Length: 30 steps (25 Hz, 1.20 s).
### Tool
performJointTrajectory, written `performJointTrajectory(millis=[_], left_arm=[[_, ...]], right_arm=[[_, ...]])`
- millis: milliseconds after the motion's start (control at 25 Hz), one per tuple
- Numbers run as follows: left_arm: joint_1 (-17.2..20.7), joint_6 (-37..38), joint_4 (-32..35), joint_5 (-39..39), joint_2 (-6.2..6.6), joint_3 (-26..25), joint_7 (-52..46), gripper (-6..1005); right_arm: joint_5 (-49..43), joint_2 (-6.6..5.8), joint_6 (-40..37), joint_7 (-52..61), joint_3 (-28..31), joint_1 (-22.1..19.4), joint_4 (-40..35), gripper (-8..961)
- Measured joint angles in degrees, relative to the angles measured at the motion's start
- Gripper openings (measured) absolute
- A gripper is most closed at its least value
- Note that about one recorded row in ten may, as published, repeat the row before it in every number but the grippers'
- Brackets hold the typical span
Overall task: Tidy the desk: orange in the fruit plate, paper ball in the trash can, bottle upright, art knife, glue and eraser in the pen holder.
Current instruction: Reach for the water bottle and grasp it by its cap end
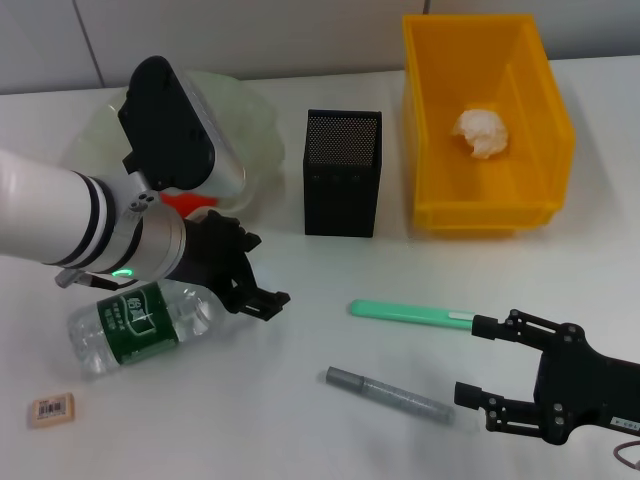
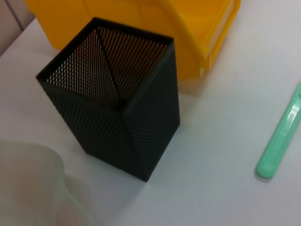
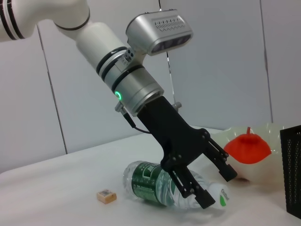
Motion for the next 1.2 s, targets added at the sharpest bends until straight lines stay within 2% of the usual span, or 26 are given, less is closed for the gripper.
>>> performJointTrajectory(millis=[240, 1200], left_arm=[[-0.98, 0.25, -0.98, 2.82, 0.0, 0.1, -1.82, 825], [-1.17, 1.86, -1.04, 2.88, 0.0, 0.41, -1.47, 826]], right_arm=[[0.0, 0.01, 0.03, 0.0, 0.0, 0.0, 0.4, 791], [0.0, 0.0, 0.05, 0.2, 0.0, 0.49, 0.43, 791]])
